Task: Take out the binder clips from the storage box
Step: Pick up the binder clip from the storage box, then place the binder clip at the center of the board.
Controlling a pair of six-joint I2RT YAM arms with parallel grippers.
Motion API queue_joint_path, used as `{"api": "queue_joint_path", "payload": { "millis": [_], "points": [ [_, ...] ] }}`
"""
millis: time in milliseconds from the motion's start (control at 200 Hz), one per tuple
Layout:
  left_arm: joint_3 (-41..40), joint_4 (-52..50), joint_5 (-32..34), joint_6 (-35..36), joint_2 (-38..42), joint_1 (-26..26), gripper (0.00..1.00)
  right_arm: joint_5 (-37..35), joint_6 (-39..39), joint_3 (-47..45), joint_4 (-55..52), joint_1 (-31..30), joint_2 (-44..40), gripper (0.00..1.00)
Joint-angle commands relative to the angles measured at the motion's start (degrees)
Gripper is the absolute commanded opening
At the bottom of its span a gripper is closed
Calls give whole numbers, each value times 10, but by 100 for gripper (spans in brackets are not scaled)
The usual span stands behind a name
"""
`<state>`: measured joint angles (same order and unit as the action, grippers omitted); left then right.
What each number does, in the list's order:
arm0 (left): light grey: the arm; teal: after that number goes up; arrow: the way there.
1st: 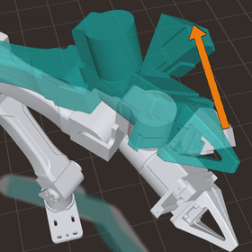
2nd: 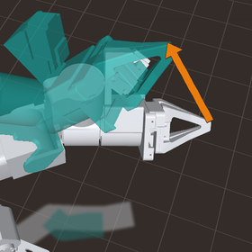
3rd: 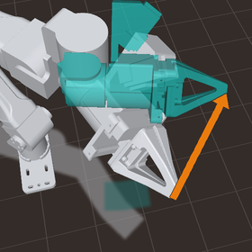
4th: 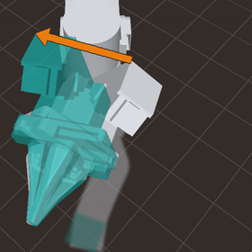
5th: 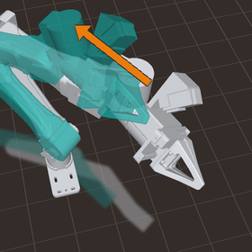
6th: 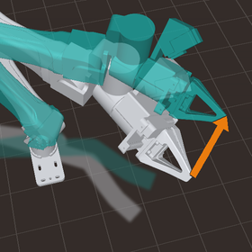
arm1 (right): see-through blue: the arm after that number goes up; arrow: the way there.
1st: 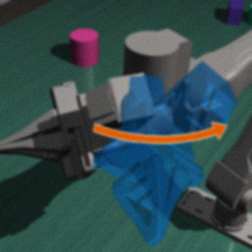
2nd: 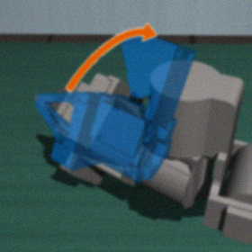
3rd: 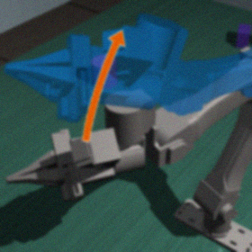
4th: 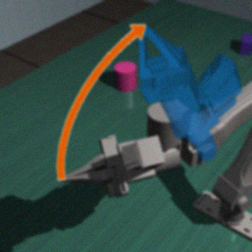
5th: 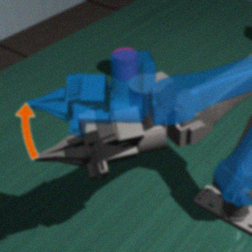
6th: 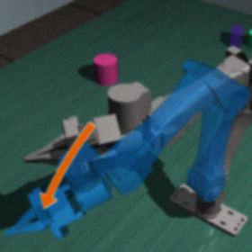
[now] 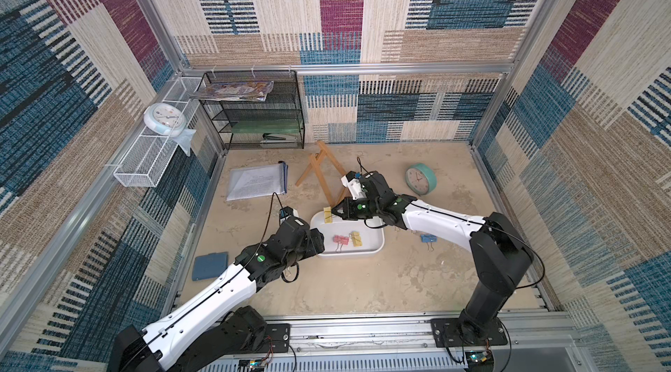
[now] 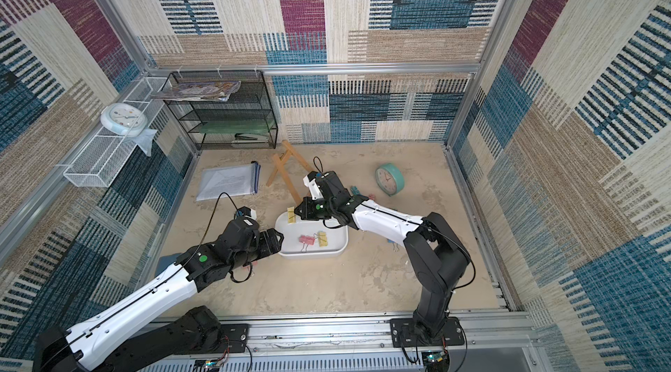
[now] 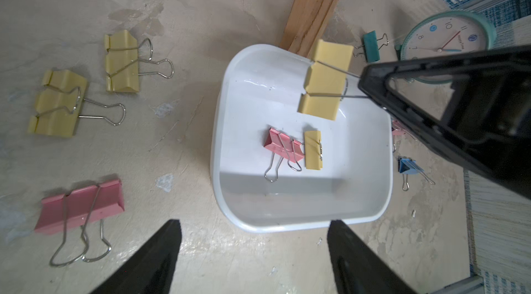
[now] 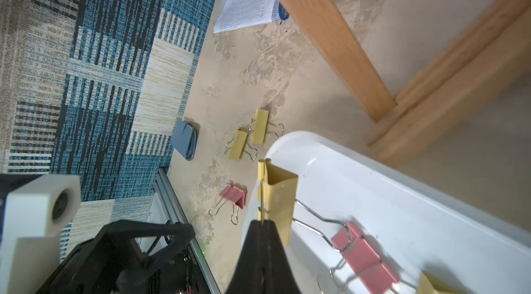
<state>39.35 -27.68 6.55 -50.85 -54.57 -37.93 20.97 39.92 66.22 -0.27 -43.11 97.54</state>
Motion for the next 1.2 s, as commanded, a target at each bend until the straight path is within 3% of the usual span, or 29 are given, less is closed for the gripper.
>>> {"api": "queue_joint_path", "payload": {
  "millis": [0, 225, 441, 596, 831, 997, 1197],
  "points": [
    [0, 41, -35, 8, -8, 1, 84, -58, -17, -41, -31, 0, -59, 0],
    [0, 104, -100, -16, -44, -21, 96, -147, 39, -150, -93, 0, -226, 0],
    [34, 117, -32, -28, -82, -116, 99, -323, 226, -333, -158, 5, -467, 0],
    [69, 125, -1, -21, -132, -173, 99, -305, 331, -450, -164, 60, -598, 0],
    [110, 136, 5, -20, -196, -195, 99, -255, 439, -529, -37, 100, -581, 0],
    [115, 133, 15, -15, -204, -194, 99, -299, 501, -525, -37, 101, -533, 0],
    [123, 105, 29, -7, -201, -194, 99, -326, 501, -523, -8, 104, -486, 0]
  ]
}}
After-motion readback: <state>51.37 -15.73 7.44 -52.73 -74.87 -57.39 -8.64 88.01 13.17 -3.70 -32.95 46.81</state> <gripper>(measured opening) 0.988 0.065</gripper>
